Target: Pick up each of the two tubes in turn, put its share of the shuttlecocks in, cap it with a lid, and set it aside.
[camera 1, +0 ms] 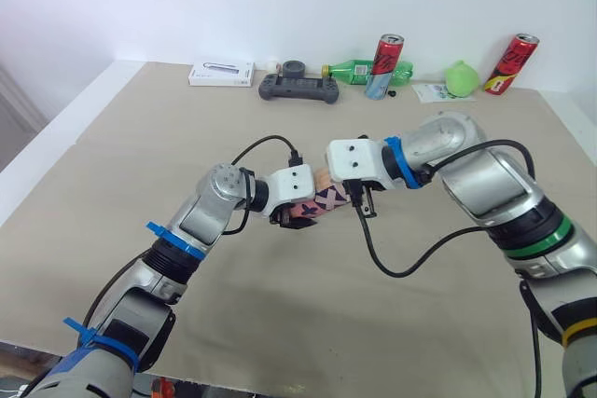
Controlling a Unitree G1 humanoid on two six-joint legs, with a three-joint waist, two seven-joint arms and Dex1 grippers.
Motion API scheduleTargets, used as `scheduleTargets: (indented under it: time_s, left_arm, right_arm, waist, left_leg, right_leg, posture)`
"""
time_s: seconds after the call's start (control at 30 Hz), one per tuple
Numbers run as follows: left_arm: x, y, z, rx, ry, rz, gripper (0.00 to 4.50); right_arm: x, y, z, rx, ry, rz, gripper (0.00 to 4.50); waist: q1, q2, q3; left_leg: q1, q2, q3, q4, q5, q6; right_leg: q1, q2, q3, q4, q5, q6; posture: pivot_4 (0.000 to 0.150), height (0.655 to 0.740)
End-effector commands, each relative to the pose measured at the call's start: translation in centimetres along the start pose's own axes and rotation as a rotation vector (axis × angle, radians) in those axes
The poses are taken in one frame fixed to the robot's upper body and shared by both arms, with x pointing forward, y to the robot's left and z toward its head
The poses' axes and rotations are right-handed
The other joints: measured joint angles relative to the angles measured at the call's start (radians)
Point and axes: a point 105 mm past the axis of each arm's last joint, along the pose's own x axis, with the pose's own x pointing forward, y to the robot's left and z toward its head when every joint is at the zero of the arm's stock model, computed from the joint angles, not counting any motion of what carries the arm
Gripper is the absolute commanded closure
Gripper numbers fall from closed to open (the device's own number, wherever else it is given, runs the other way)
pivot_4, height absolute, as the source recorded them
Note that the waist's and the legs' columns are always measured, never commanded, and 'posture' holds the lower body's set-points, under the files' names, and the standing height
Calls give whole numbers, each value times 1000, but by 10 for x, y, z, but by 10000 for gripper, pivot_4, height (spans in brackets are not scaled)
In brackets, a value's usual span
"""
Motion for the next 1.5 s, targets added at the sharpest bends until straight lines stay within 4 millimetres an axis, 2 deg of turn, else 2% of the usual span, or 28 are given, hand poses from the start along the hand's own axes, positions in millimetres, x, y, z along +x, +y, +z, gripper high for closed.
scheduleTargets:
  time_s: [0.03, 0.13, 0.23, 0.4, 0.53, 0.83, 0.97, 1.1, 1.17, 1.27, 1.37, 1.5]
  left_arm:
    - [6, -3, 30, 70, -88, -12, 14530]
    - [7, -2, 31, 66, -93, -2, 14530]
    - [6, 0, 31, 62, -100, 17, 14530]
    - [4, 1, 20, 54, -87, 32, 14530]
    - [2, 2, 17, 48, -82, 39, 14530]
    - [6, 3, 19, 40, -104, 40, 14530]
    - [8, 2, 23, 41, -119, 35, 14530]
    - [10, 4, 30, 41, -140, 40, 14530]
    - [11, 5, 30, 39, -142, 48, 14530]
    - [10, 7, 27, 26, -143, 64, 14530]
    - [8, 5, 25, -7, -166, 70, 14530]
    - [5, 8, 29, -40, -215, 108, 14530]
  right_arm:
    - [19, 15, -2, -34, 26, 88, 44763]
    - [21, 20, 2, -49, 7, 108, 44763]
    - [-3, 5, 14, -6, -66, 39, 44763]
    - [-44, -8, 14, 21, -91, -35, 44763]
    - [-59, -11, 9, 23, -66, -66, 44763]
    - [-67, -12, -4, 49, -14, -100, 44763]
    - [-51, 1, -20, 51, 75, -39, 44763]
    - [-36, 9, -11, 49, 26, 5, 44763]
    - [-36, 9, -5, 58, -8, 9, 44763]
    - [-51, 1, 1, 80, -49, -35, 44763]
    - [-81, -9, 4, 122, -109, -112, 44763]
    - [-124, -1, -1, 235, -185, -170, 44763]
  waist:
    - [0, 0, 0]
    - [0, 0, 0]
    - [0, 0, 0]
    - [2, -1, 2]
    - [-2, -1, 2]
    - [-2, -2, 3]
    - [-1, -2, 3]
    - [-1, -2, 3]
    - [-1, -2, 3]
    - [-1, -2, 3]
    - [0, -2, 4]
    - [3, -2, 4]
  left_leg:
    - [1, 0, 0, 0, 1, -1]
    - [2, 1, 0, 0, 2, -1]
    - [2, 1, 0, 0, 3, -2]
    - [-1, 0, 0, 1, 3, -2]
    - [-2, 0, 0, 0, 2, -1]
    - [0, 2, 0, 1, 3, -2]
    - [0, 2, 0, 1, 3, -2]
    - [1, 2, 1, 1, 3, -2]
    - [1, 2, 1, 2, 3, -2]
    - [1, 2, 1, 3, 3, -2]
    - [1, 2, 1, 3, 3, -2]
    - [0, 1, 1, 2, 3, -2]
  right_leg:
    - [0, 0, 0, 1, 0, -1]
    - [1, 1, 0, 1, 1, -2]
    - [1, 0, 0, 1, 2, -3]
    - [-1, -1, 0, 2, 2, -1]
    - [-3, 0, 0, 1, 2, -1]
    - [-3, 2, 1, 7, 0, -5]
    - [-3, 2, 1, 7, 0, -4]
    - [-3, 2, 2, 8, 0, -4]
    - [-3, 2, 2, 9, 0, -4]
    - [-3, 2, 2, 9, 0, -4]
    - [-3, 2, 2, 9, 0, -4]
    - [-3, 1, 2, 9, 0, -4]
  posture:
    - [1500, 7395]
    - [1500, 7395]
    - [1500, 7395]
    - [1500, 7395]
    - [1500, 7395]
    - [1500, 7395]
    - [1500, 7395]
    - [1500, 7395]
    - [1500, 7395]
    - [1500, 7395]
    - [1500, 7395]
    - [1500, 7395]
